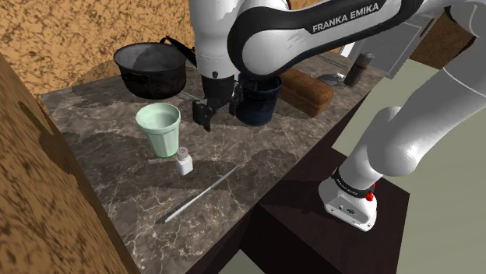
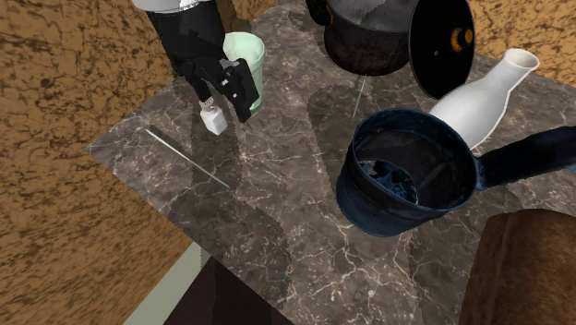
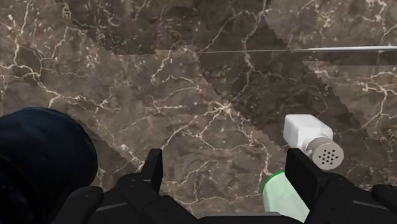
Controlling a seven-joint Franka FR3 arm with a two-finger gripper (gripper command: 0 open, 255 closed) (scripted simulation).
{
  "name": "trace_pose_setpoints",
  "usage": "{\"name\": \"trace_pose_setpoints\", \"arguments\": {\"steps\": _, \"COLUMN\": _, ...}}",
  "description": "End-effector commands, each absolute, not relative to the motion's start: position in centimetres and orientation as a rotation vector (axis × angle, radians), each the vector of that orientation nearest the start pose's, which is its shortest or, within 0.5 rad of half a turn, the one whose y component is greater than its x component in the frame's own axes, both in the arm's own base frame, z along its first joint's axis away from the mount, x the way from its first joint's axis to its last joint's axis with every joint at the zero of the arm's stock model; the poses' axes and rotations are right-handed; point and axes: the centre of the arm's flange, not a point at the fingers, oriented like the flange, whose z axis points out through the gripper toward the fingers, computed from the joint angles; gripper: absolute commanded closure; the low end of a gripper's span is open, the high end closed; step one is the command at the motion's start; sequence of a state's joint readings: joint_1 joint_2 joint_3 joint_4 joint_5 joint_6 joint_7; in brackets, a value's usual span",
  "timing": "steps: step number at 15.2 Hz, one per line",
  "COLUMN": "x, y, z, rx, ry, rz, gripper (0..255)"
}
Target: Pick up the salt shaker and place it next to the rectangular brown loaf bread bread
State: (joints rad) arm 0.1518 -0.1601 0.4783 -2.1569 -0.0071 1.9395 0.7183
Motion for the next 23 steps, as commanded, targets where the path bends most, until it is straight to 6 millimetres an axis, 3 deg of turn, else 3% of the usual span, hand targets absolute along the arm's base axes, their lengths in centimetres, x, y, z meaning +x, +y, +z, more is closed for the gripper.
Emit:
{"name": "trace_pose_setpoints", "arguments": {"steps": 1, "x": 40.9, "y": 32.0, "z": 44.3, "rx": -3.248, "ry": 0.148, "rz": 0.014, "gripper": 0}}
{"name": "trace_pose_setpoints", "arguments": {"steps": 9, "x": 43.6, "y": 41.2, "z": 40.4, "rx": -3.256, "ry": 0.126, "rz": 0.013, "gripper": 0}}
{"name": "trace_pose_setpoints", "arguments": {"steps": 17, "x": 43.6, "y": 40.7, "z": 36.5, "rx": -3.256, "ry": 0.126, "rz": 0.013, "gripper": 0}}
{"name": "trace_pose_setpoints", "arguments": {"steps": 23, "x": 43.6, "y": 40.7, "z": 36.5, "rx": -3.256, "ry": 0.126, "rz": 0.013, "gripper": 0}}
